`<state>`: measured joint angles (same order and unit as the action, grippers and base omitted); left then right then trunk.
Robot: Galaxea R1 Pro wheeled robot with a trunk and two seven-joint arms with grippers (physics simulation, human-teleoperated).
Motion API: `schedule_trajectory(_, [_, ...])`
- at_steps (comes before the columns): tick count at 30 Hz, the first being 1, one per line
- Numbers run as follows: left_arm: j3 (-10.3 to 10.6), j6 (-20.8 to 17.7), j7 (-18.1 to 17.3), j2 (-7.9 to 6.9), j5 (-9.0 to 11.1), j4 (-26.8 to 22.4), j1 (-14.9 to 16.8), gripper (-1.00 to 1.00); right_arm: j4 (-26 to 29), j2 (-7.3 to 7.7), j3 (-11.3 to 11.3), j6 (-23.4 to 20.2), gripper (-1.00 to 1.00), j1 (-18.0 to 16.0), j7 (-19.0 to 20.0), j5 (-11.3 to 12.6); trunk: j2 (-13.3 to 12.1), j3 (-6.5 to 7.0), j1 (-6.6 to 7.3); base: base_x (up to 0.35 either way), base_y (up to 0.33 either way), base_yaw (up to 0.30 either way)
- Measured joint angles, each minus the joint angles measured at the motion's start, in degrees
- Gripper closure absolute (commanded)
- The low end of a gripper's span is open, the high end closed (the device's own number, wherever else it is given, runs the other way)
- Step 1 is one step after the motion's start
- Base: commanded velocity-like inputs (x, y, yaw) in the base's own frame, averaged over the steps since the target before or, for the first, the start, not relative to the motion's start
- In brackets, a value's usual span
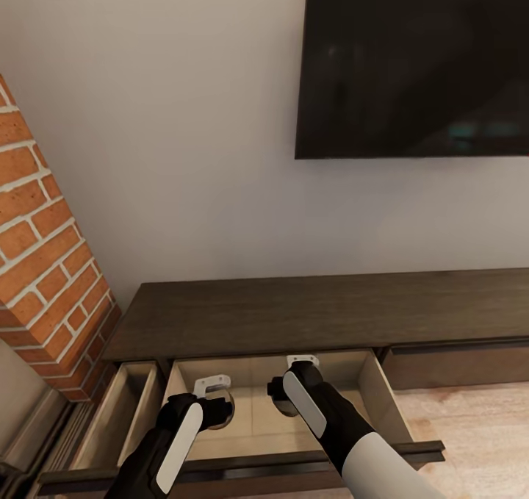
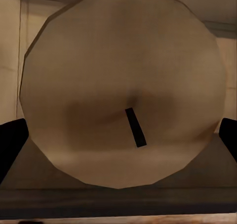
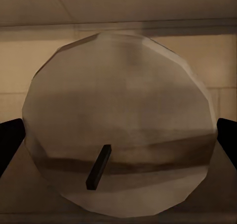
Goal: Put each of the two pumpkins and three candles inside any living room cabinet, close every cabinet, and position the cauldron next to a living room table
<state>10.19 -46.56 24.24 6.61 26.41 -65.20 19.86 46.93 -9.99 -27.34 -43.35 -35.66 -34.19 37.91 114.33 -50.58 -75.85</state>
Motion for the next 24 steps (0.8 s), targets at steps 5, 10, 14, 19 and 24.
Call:
schedule_trajectory(5, [0.0,-1.8,0.0,-0.02,0.1,-0.1,0.0,1.00,-0.1,0.00,-0.1,-1.3,1.00,0.0,0.0,0.1,2.0,-0.90,-1.10,0.000,0.000,0.000])
schedule_trajectory(10, [0.0,-3.2,0.0,-0.05,0.0,-0.2,0.0,1.00,-0.1,0.00,-0.3,-2.0,1.00,0.1,0.0,-0.1,4.0,-1.80,-2.20,0.000,0.000,0.000])
schedule_trajectory(14, [-0.1,-3.0,0.1,-0.10,0.0,-0.3,0.0,1.00,-0.1,0.00,-0.3,-1.9,1.00,0.1,0.1,-0.1,5.6,-2.51,-3.07,0.000,0.000,0.000])
schedule_trajectory(19, [-0.1,-2.4,0.0,-0.11,0.0,-0.3,0.0,1.00,-0.2,0.00,-1.7,-1.6,1.00,0.1,0.2,0.0,7.6,-3.41,-4.17,0.000,0.000,0.000])
schedule_trajectory(24, [-0.1,-0.8,0.1,-0.09,-0.1,-0.3,0.0,1.00,-0.3,0.00,-2.8,-1.5,1.00,0.1,0.2,-0.1,8.0,-3.59,-4.40,0.000,0.000,0.000])
